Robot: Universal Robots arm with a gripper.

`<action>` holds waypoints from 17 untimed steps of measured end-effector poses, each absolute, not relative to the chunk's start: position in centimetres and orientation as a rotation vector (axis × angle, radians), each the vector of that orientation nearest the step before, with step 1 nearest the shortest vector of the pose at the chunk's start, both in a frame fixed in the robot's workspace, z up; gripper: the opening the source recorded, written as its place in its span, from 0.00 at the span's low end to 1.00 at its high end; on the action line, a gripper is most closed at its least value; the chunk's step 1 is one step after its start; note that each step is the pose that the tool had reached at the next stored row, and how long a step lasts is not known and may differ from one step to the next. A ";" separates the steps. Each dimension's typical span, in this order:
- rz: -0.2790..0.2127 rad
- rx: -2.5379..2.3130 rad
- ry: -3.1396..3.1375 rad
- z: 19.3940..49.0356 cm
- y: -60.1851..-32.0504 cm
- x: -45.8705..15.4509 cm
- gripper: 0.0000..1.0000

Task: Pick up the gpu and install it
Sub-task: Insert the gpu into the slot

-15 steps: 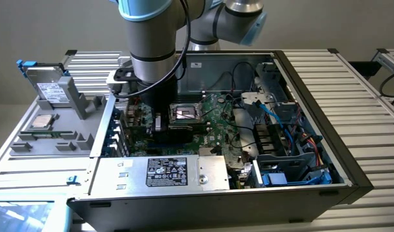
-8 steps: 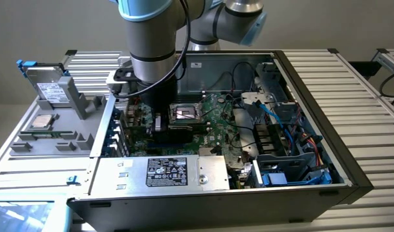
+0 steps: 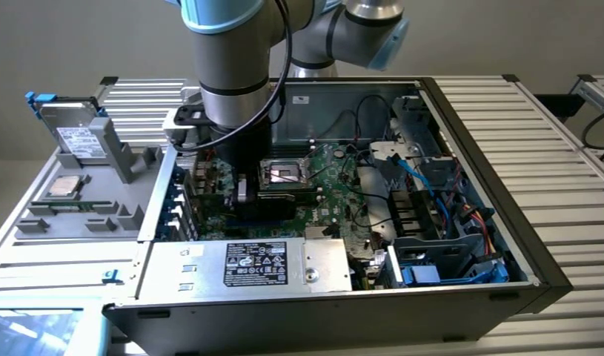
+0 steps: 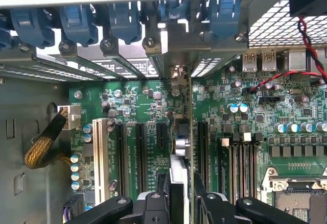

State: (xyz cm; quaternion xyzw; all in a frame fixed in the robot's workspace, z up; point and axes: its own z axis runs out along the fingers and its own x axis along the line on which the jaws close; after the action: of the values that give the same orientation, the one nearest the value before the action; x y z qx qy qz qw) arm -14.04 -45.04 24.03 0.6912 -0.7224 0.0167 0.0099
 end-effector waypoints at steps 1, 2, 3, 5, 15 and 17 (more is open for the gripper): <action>0.052 2.158 -2.255 24.0 -45.0 -14.0 0.29; 0.052 2.158 -2.255 24.0 -45.0 -14.0 0.29; 0.052 2.158 -2.255 24.0 -45.0 -14.0 0.29; 0.052 2.158 -2.255 24.0 -45.0 -14.0 0.29; 0.052 2.164 -2.249 23.8 -45.0 -13.9 0.29; 0.052 2.168 -2.246 23.8 -45.0 -14.0 0.29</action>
State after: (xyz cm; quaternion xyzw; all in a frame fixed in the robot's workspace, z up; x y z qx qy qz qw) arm -13.95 -45.04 23.79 0.6943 -0.7195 0.0167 0.0097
